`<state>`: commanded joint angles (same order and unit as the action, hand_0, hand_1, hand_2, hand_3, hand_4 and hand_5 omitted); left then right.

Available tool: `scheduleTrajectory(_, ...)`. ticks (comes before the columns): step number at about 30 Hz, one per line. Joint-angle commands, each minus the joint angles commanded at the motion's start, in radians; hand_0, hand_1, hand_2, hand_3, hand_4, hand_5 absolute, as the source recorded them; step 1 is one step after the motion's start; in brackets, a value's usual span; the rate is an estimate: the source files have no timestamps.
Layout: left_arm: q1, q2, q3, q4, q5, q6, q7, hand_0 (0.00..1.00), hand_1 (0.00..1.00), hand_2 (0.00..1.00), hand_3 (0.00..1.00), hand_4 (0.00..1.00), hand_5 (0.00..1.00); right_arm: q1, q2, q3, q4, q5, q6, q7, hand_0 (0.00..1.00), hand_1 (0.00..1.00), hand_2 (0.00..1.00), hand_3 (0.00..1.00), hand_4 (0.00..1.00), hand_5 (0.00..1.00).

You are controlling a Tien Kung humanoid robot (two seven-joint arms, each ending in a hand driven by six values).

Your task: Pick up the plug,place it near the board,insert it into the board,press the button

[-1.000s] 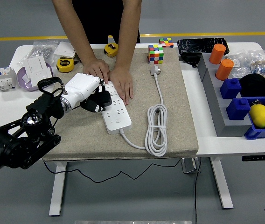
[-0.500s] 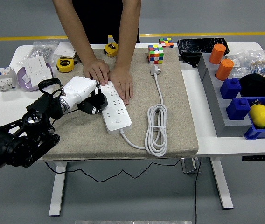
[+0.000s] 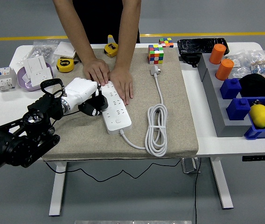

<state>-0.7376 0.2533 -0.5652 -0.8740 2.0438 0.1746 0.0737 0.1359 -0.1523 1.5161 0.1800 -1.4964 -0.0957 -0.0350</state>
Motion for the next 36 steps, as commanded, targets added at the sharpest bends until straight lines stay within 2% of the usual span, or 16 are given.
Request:
scheduleTrajectory(16, -0.030, -0.014, 0.026, 0.019, 0.009, -0.016, 0.012, 0.327, 0.277, 0.267, 0.360, 0.618, 0.148, 0.003, -0.003, -0.005, 0.000, 0.005, -0.007, 0.005, 0.998, 0.873, 0.815, 0.856, 0.998, 0.903)
scheduleTrajectory(22, -0.032, -0.010, 0.038, 0.016, -0.003, -0.029, 0.014, 0.324, 0.283, 0.268, 0.362, 0.622, 0.153, 0.003, -0.004, -0.007, 0.000, 0.008, -0.008, 0.006, 0.998, 0.873, 0.814, 0.855, 0.998, 0.903)
scheduleTrajectory(23, -0.032, -0.009, 0.038, 0.015, -0.007, -0.031, 0.014, 0.333, 0.347, 0.304, 0.391, 0.628, 0.160, 0.003, -0.004, -0.006, 0.000, 0.008, -0.009, 0.006, 0.998, 0.871, 0.814, 0.854, 0.998, 0.904)
scheduleTrajectory(28, -0.034, -0.005, 0.039, 0.011, -0.033, -0.032, 0.000, 0.333, 0.347, 0.304, 0.391, 0.628, 0.160, 0.002, -0.004, -0.001, 0.000, 0.004, -0.012, 0.006, 0.998, 0.871, 0.814, 0.854, 0.998, 0.904)
scheduleTrajectory(29, -0.034, -0.004, 0.039, 0.010, -0.039, -0.035, -0.001, 0.370, 0.492, 0.475, 0.511, 0.818, 0.194, 0.003, -0.004, 0.000, 0.000, 0.003, -0.012, 0.006, 0.998, 0.873, 0.813, 0.854, 0.998, 0.902)
scheduleTrajectory(34, -0.032, 0.003, 0.029, -0.009, -0.054, -0.050, 0.001, 0.370, 0.492, 0.475, 0.511, 0.818, 0.194, 0.003, -0.004, 0.004, 0.000, 0.001, -0.011, 0.003, 0.998, 0.873, 0.813, 0.854, 0.998, 0.902)
scheduleTrajectory(35, -0.031, 0.005, 0.026, -0.016, -0.052, -0.055, 0.004, 0.540, 0.678, 0.584, 0.571, 0.940, 0.257, 0.003, -0.004, 0.005, 0.000, 0.001, -0.010, 0.001, 0.998, 0.884, 0.808, 0.852, 0.998, 0.890)
scheduleTrajectory(36, -0.029, 0.008, 0.023, -0.024, -0.056, -0.061, 0.008, 0.540, 0.678, 0.584, 0.571, 0.940, 0.257, 0.002, -0.004, 0.007, 0.000, 0.001, -0.009, -0.001, 0.998, 0.884, 0.808, 0.852, 0.998, 0.890)
